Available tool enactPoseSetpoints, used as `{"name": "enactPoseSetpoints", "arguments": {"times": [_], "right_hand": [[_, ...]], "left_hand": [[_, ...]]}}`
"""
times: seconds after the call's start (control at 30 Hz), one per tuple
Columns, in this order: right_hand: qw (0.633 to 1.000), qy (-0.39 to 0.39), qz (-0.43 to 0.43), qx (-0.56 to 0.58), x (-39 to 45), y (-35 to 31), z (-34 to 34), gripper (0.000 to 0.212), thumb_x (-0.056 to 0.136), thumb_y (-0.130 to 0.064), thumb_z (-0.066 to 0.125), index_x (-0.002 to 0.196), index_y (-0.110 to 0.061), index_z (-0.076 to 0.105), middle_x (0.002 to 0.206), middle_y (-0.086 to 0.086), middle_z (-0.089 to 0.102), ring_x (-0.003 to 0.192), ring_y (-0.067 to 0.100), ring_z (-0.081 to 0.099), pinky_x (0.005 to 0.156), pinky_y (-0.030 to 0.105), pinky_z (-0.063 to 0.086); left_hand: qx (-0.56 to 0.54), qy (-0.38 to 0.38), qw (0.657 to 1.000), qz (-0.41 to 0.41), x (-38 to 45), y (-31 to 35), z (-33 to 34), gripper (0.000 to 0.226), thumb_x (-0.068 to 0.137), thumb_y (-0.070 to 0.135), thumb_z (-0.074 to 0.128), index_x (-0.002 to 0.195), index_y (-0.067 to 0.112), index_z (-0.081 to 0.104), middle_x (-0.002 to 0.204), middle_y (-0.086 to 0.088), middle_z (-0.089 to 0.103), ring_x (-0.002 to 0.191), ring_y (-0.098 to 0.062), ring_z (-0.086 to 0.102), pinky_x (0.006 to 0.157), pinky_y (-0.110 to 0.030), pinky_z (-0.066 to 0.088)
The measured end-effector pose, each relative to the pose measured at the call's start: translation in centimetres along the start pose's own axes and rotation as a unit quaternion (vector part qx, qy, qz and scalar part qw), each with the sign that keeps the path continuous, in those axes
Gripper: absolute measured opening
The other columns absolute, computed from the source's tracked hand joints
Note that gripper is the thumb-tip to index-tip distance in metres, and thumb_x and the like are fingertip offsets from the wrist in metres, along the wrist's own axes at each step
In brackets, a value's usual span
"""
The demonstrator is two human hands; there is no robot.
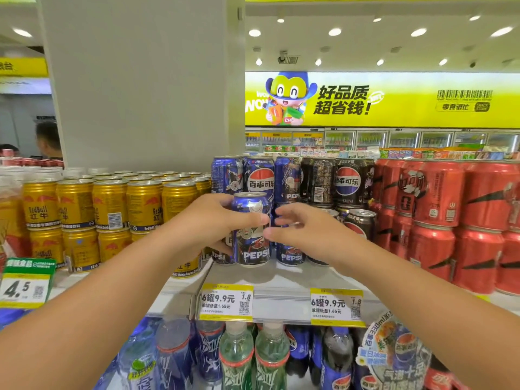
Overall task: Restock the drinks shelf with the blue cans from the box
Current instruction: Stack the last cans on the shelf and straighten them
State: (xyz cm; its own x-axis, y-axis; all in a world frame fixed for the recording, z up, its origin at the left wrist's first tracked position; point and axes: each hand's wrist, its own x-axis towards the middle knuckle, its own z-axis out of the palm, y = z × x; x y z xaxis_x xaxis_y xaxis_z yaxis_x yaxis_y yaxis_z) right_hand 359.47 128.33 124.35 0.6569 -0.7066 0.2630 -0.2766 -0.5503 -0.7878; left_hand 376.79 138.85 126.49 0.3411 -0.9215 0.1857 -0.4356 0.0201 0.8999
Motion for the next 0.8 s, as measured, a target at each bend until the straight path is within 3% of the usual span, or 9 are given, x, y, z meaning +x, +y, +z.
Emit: {"name": "enactPoseSetpoints", "arguments": {"times": [0.07, 0.13, 0.27, 0.4, 0.53, 0.67, 0.8], "right_hand": [[1.0, -0.025, -0.003, 0.019, -0.2, 0.2, 0.5, 0.057, 0.077, -0.05, 0.08, 0.126, -0.033, 0.058, 0.115, -0.018, 0.063, 0.104, -0.003, 0.06, 0.079, 0.02, 0.048], [0.999, -0.02, -0.017, 0.031, -0.1, 0.2, 0.8, 0.038, 0.076, -0.046, 0.082, 0.105, -0.033, 0.063, 0.1, -0.019, 0.066, 0.095, 0.001, 0.064, 0.077, 0.022, 0.049], [0.998, -0.008, -0.035, 0.055, 0.0, 0.1, 0.9, 0.051, 0.064, -0.043, 0.087, 0.11, -0.03, 0.067, 0.103, -0.007, 0.075, 0.097, 0.013, 0.072, 0.09, 0.038, 0.058], [0.997, 0.011, -0.039, 0.066, -0.3, 0.2, 0.2, 0.035, 0.073, -0.03, 0.084, 0.106, -0.03, 0.072, 0.1, -0.006, 0.076, 0.094, 0.015, 0.072, 0.082, 0.031, 0.058], [0.997, 0.043, -0.038, 0.06, -0.1, 0.1, -0.7, 0.026, 0.073, -0.042, 0.084, 0.096, -0.032, 0.074, 0.092, -0.01, 0.077, 0.081, 0.012, 0.071, 0.068, 0.027, 0.054], [0.995, 0.071, -0.028, 0.062, 0.2, -0.3, -2.2, 0.034, 0.07, -0.047, 0.086, 0.098, -0.03, 0.074, 0.094, -0.013, 0.077, 0.087, 0.004, 0.072, 0.079, 0.03, 0.056], [0.993, 0.103, -0.021, 0.055, 1.0, -1.1, -3.7, 0.028, 0.072, -0.048, 0.084, 0.084, -0.03, 0.067, 0.086, -0.019, 0.067, 0.082, 0.002, 0.066, 0.081, 0.029, 0.053]], "left_hand": [[0.004, -0.004, 1.0, 0.009, 0.2, 0.4, 0.6, 0.039, 0.073, 0.039, 0.088, 0.108, 0.029, 0.076, 0.098, 0.005, 0.081, 0.088, -0.017, 0.078, 0.076, -0.048, 0.064], [0.001, -0.008, 1.0, 0.02, 0.3, 0.7, 1.3, 0.036, 0.074, 0.037, 0.088, 0.107, 0.03, 0.076, 0.096, 0.006, 0.08, 0.085, -0.016, 0.078, 0.072, -0.043, 0.065], [0.014, -0.001, 0.999, 0.047, 0.2, 0.7, 2.3, 0.035, 0.076, 0.04, 0.086, 0.108, 0.034, 0.075, 0.087, 0.012, 0.08, 0.073, -0.006, 0.076, 0.061, -0.027, 0.061], [0.139, 0.048, 0.98, 0.134, 0.1, -1.0, 2.8, 0.043, 0.08, 0.066, 0.067, 0.119, 0.047, 0.065, 0.111, 0.02, 0.073, 0.1, -0.001, 0.068, 0.093, -0.037, 0.058], [0.28, 0.031, 0.949, 0.141, -0.8, -2.6, 2.7, 0.097, 0.071, 0.091, 0.033, 0.152, 0.037, 0.04, 0.149, 0.011, 0.049, 0.133, -0.007, 0.049, 0.113, -0.036, 0.041], [0.376, 0.005, 0.918, 0.126, -1.9, -3.6, 2.7, 0.095, 0.078, 0.086, 0.028, 0.158, 0.035, 0.028, 0.165, 0.015, 0.025, 0.15, -0.007, 0.025, 0.12, -0.03, 0.024], [0.426, -0.024, 0.898, 0.108, -2.5, -4.3, 2.7, 0.085, 0.085, 0.08, 0.031, 0.159, 0.039, 0.025, 0.169, 0.016, 0.011, 0.154, -0.005, 0.009, 0.122, -0.028, 0.014]]}}
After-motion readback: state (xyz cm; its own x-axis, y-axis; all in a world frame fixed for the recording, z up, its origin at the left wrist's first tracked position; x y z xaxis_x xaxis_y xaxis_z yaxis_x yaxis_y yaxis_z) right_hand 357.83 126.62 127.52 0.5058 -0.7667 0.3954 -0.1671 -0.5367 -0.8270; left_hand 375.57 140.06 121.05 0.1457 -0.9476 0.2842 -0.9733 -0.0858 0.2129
